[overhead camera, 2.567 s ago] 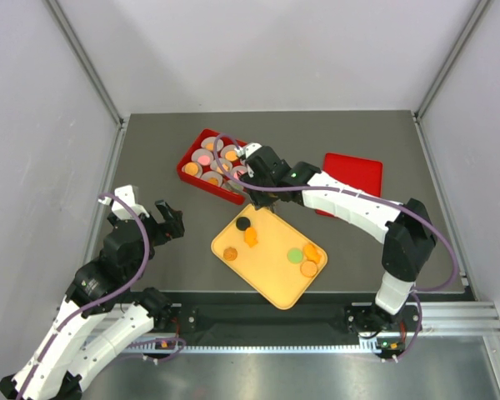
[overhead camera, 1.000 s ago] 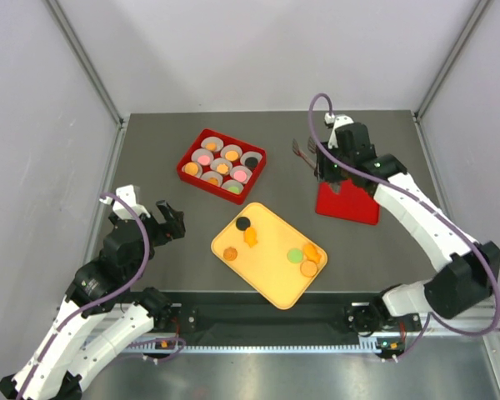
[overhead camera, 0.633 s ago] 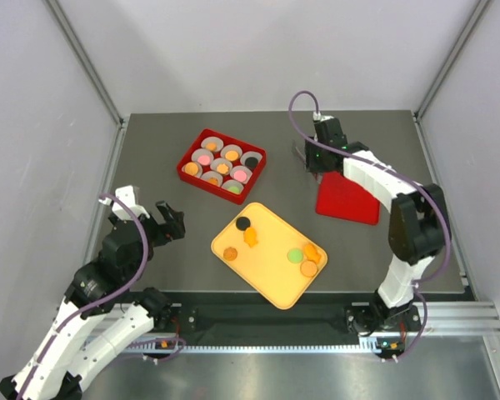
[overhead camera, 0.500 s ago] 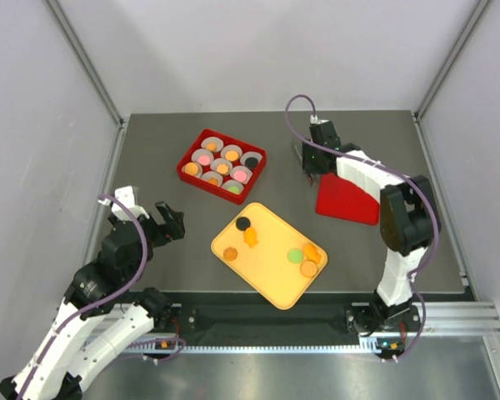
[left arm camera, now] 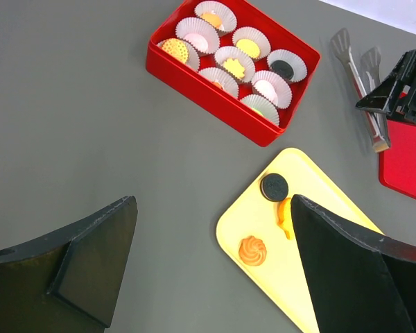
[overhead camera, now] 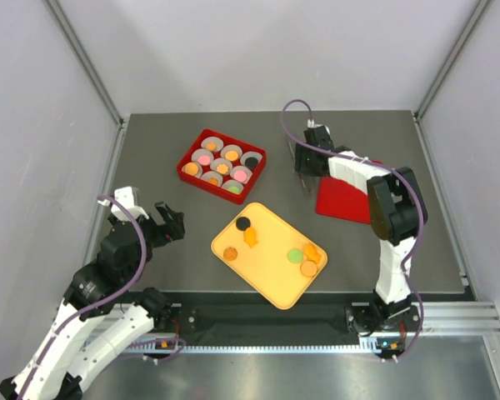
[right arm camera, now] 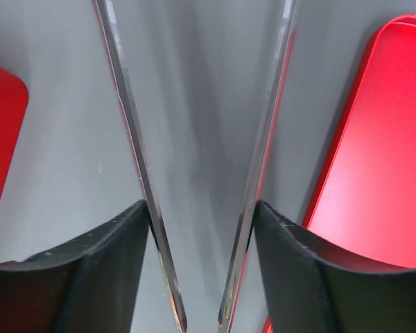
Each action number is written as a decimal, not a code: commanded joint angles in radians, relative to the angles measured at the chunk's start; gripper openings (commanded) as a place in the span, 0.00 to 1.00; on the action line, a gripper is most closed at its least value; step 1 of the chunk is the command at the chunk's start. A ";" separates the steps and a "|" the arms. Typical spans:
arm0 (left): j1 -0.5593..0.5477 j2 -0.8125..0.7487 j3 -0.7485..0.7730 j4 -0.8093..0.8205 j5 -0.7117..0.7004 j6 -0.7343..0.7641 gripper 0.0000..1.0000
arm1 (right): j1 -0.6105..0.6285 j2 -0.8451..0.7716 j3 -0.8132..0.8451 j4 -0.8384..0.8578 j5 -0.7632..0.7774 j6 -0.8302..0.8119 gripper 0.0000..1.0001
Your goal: Pack the cookies
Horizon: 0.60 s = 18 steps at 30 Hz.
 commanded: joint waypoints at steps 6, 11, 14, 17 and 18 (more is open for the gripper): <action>-0.003 -0.021 -0.005 0.028 0.002 0.011 0.97 | -0.006 0.017 0.035 0.039 0.017 0.000 0.70; -0.003 -0.022 -0.005 0.030 0.003 0.013 0.97 | -0.006 -0.010 0.029 0.026 0.023 -0.006 0.74; -0.003 -0.022 -0.005 0.031 0.003 0.013 0.97 | -0.006 -0.059 0.038 0.006 0.025 -0.014 0.75; -0.003 -0.022 -0.005 0.033 0.003 0.013 0.97 | -0.009 -0.117 0.067 -0.046 0.052 -0.038 0.75; -0.003 -0.022 -0.005 0.033 0.003 0.013 0.97 | -0.009 -0.134 0.070 -0.060 0.070 -0.043 0.75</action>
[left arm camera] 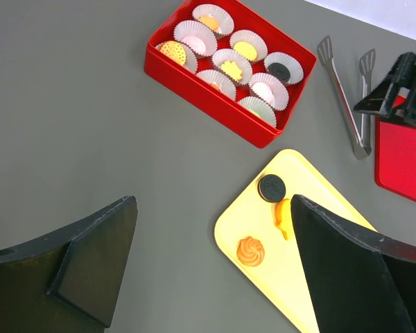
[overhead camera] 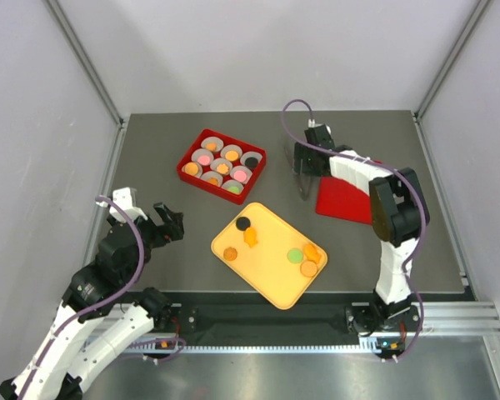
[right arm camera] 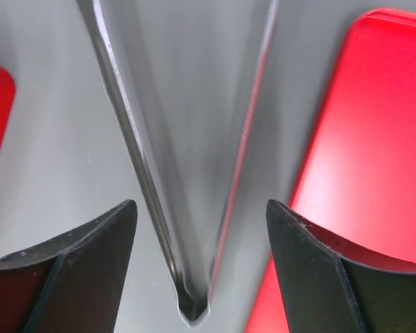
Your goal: Pack the cookies
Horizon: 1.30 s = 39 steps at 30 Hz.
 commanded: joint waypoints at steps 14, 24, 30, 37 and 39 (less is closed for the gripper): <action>-0.003 -0.011 -0.008 0.036 0.007 0.017 0.97 | -0.113 -0.378 -0.209 -0.053 0.110 -0.025 0.59; -0.003 -0.004 -0.011 0.042 0.025 0.022 0.97 | -0.407 -0.494 -0.403 -0.032 0.075 -0.044 0.57; -0.003 0.031 -0.011 0.051 0.064 0.035 0.97 | -0.533 -0.435 -0.429 -0.001 0.022 -0.025 0.56; -0.003 0.027 -0.012 0.059 0.081 0.043 0.97 | -0.563 -0.306 -0.371 0.022 -0.031 -0.016 0.48; -0.003 0.028 -0.011 0.059 0.081 0.045 0.97 | -0.563 -0.269 -0.354 0.020 -0.044 -0.013 0.45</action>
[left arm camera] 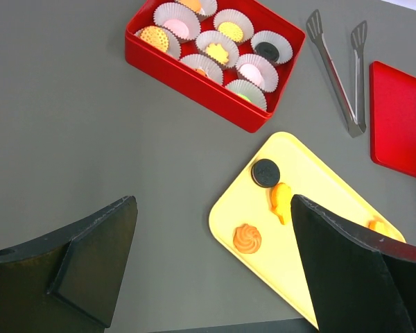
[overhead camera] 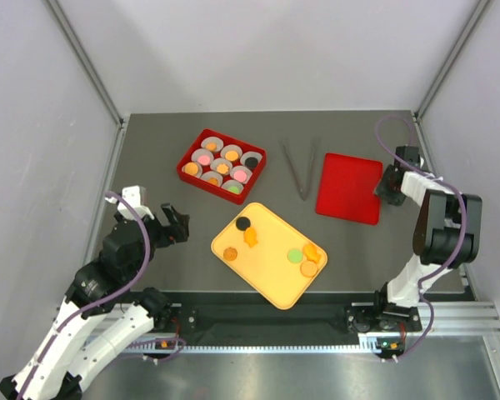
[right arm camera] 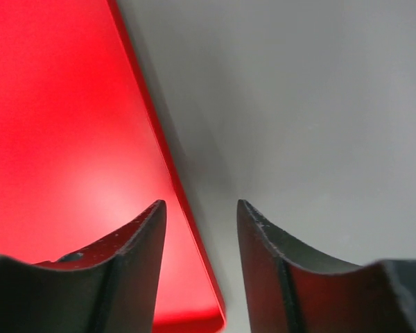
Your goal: Pack the cookies
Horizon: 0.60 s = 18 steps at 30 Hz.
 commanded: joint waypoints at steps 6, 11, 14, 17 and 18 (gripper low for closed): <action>-0.003 0.015 -0.005 0.063 0.030 0.016 0.97 | -0.005 0.071 0.055 0.054 -0.035 0.008 0.35; -0.003 0.110 0.036 0.093 0.128 -0.007 0.97 | -0.003 0.088 0.064 0.058 -0.041 0.000 0.21; -0.003 0.189 0.067 0.185 0.237 -0.046 0.97 | -0.003 0.091 0.073 0.052 -0.046 0.000 0.09; -0.003 0.281 0.096 0.268 0.288 -0.085 0.97 | -0.006 0.056 0.085 0.028 -0.072 0.000 0.00; -0.003 0.303 0.107 0.290 0.299 -0.103 0.97 | -0.009 0.040 0.090 0.018 -0.079 0.000 0.00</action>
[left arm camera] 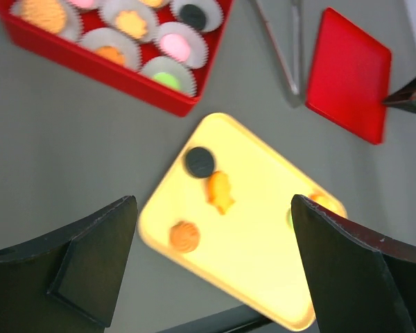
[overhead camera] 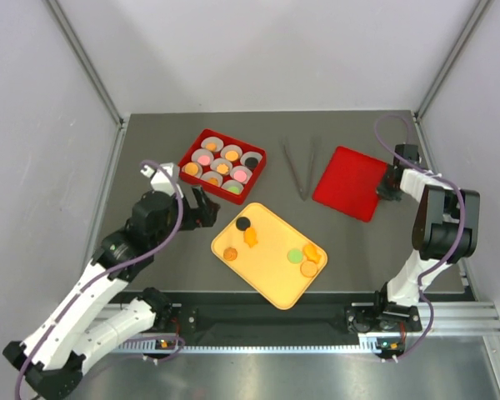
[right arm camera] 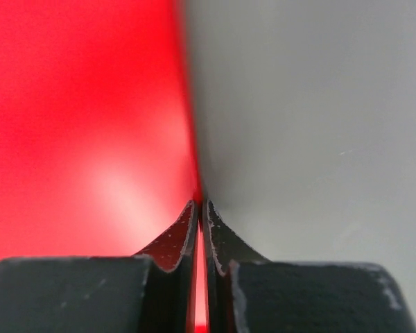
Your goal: Pack the cookies
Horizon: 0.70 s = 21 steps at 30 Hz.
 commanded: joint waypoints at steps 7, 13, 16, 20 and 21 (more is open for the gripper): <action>-0.003 0.267 0.019 0.455 0.153 -0.144 0.98 | -0.020 -0.143 0.112 -0.089 -0.063 0.007 0.00; -0.005 0.499 0.052 0.655 0.211 -0.206 0.97 | -0.020 -0.197 0.096 -0.104 -0.095 0.001 0.00; -0.005 0.584 0.094 0.707 0.234 -0.198 0.97 | -0.020 -0.227 0.080 -0.110 -0.124 0.001 0.00; -0.004 0.677 0.167 0.733 0.288 -0.140 0.98 | -0.018 -0.299 0.056 -0.107 -0.143 0.013 0.00; -0.005 0.697 0.178 0.738 0.297 -0.129 0.98 | -0.018 -0.307 0.058 -0.113 -0.140 0.012 0.00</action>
